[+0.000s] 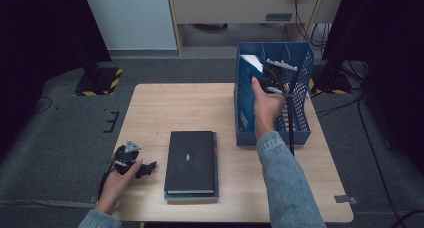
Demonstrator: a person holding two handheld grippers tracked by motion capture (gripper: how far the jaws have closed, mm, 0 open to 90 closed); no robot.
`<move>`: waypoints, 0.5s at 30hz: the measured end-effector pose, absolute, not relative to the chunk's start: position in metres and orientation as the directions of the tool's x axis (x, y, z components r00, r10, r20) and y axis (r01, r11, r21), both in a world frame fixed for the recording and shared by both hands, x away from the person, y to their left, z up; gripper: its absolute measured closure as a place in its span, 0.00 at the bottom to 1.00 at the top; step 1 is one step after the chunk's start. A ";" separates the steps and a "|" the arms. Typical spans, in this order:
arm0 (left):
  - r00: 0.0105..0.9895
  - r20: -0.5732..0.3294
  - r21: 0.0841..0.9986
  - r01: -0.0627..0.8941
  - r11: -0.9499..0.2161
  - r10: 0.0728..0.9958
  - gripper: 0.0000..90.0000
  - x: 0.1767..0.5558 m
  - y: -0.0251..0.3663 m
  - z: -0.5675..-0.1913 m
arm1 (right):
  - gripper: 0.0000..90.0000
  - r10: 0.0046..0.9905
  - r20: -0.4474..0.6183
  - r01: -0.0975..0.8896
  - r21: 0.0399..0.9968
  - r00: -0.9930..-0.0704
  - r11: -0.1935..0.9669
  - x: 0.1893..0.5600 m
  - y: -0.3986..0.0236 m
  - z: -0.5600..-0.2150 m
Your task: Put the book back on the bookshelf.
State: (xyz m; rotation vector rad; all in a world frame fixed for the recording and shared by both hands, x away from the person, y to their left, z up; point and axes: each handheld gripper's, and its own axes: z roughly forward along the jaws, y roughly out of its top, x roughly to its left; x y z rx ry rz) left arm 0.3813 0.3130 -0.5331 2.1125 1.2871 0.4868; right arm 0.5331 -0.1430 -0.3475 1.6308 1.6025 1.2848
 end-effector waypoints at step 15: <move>0.460 -0.004 0.665 0.664 -0.342 0.888 0.00 0.381 0.313 -0.533 | 0.66 0.952 0.257 0.481 0.864 -0.166 -0.149 0.525 -0.144 -0.348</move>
